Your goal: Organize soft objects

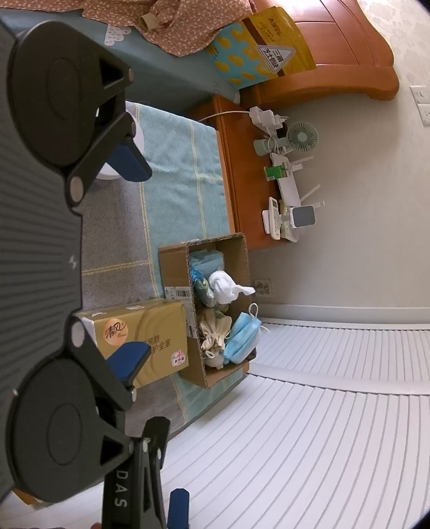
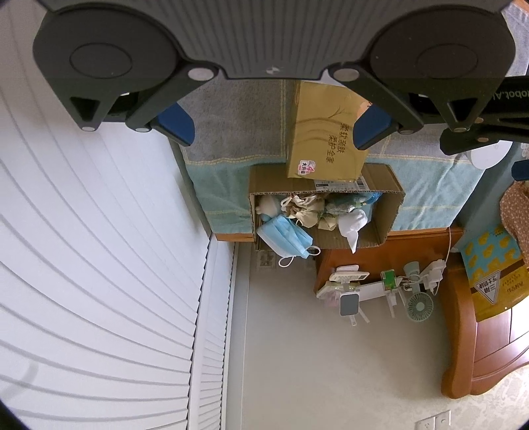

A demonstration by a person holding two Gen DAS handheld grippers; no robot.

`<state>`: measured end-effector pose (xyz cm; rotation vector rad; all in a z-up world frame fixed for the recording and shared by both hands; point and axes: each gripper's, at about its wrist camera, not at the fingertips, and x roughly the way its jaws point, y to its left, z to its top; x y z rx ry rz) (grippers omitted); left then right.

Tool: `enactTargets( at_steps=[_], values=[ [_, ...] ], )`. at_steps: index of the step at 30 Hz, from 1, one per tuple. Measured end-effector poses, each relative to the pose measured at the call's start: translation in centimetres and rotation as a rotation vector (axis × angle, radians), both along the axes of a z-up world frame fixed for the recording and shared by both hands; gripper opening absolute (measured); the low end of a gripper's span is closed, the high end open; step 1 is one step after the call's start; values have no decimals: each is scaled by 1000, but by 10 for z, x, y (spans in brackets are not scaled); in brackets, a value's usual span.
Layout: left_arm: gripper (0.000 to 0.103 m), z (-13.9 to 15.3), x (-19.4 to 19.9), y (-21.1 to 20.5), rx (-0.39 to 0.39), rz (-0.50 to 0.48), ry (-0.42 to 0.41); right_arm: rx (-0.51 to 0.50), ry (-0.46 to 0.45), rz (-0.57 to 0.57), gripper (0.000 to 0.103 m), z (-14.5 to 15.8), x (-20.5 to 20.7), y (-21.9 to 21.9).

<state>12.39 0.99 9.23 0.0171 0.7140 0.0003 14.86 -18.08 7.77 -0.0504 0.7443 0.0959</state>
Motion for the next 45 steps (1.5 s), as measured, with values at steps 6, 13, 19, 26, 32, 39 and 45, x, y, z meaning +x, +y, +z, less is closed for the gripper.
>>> enactTargets(
  at_steps=[6, 13, 19, 26, 32, 39, 45],
  values=[
    [102, 0, 0, 0, 0, -1, 1, -8, -2, -2, 103, 1, 0, 0],
    [102, -1, 1, -1, 1, 4, 2, -9, -2, -1, 103, 1, 0, 0],
    [102, -2, 1, -1, 2, 10, 4, -15, 2, 0, 103, 0, 1, 0],
    [102, -3, 1, -2, 2, 15, 6, -15, 3, 0, 103, 0, 0, 0],
    [102, -4, 2, -1, 3, 16, 9, -17, 6, -1, 103, -2, 0, -2],
    [102, -4, 1, -1, 4, 17, 9, -17, 6, -2, 103, -2, 0, -2],
    [102, -4, 1, -2, 3, 17, 10, -16, 6, -1, 103, -2, 0, -3]
  ],
)
